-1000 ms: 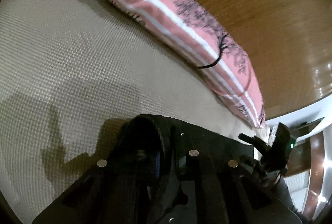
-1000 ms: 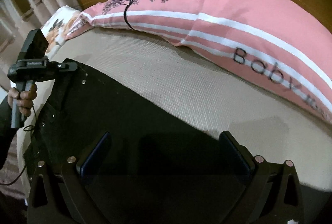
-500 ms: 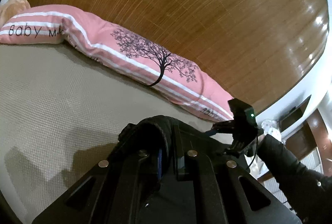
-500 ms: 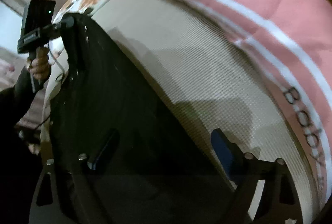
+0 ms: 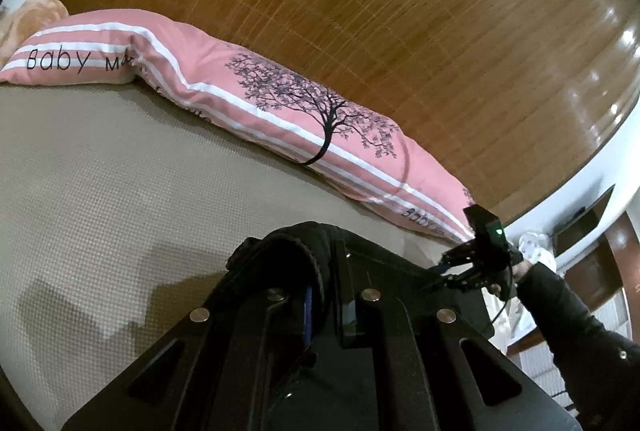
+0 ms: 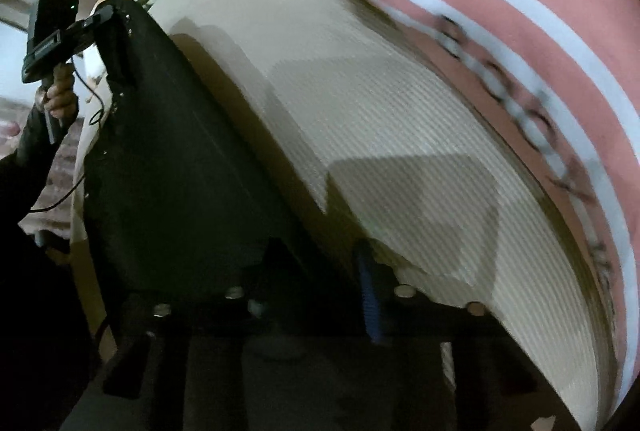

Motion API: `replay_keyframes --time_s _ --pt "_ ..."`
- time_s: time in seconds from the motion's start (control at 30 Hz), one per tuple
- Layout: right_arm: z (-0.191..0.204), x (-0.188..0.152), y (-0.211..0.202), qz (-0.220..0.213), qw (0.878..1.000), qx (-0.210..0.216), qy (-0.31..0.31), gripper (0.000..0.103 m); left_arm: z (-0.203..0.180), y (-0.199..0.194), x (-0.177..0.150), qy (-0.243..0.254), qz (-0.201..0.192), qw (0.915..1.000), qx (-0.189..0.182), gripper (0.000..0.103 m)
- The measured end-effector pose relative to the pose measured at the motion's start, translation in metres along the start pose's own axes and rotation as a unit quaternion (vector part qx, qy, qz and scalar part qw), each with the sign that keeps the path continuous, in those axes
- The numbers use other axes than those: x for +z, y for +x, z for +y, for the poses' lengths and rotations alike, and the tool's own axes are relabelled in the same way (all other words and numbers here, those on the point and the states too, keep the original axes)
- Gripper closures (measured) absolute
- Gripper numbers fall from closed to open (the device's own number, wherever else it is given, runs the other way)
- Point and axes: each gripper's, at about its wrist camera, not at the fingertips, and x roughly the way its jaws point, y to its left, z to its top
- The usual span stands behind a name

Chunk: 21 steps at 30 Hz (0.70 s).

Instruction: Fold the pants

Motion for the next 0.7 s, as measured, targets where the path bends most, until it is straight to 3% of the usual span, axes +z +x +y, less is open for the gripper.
replay_keyframes --time_s 0.17,0.37,0.7 --pt "0.014 -0.005 0.002 -0.007 0.999 -0.031 -0.001 0.091 -0.001 0.003 0.000 0.006 0.001 0.9998 0.016 0.095" --pt "0.052 -0.019 -0.012 -0.052 0.993 -0.101 0.005 0.095 -0.010 -0.005 -0.003 0.012 -0.003 0.9996 0.027 0.095" --pt "0.164 -0.074 -0.059 -0.123 0.973 -0.193 0.030 0.096 -0.057 -0.069 -0.025 0.046 -0.004 0.9984 0.032 0.095"
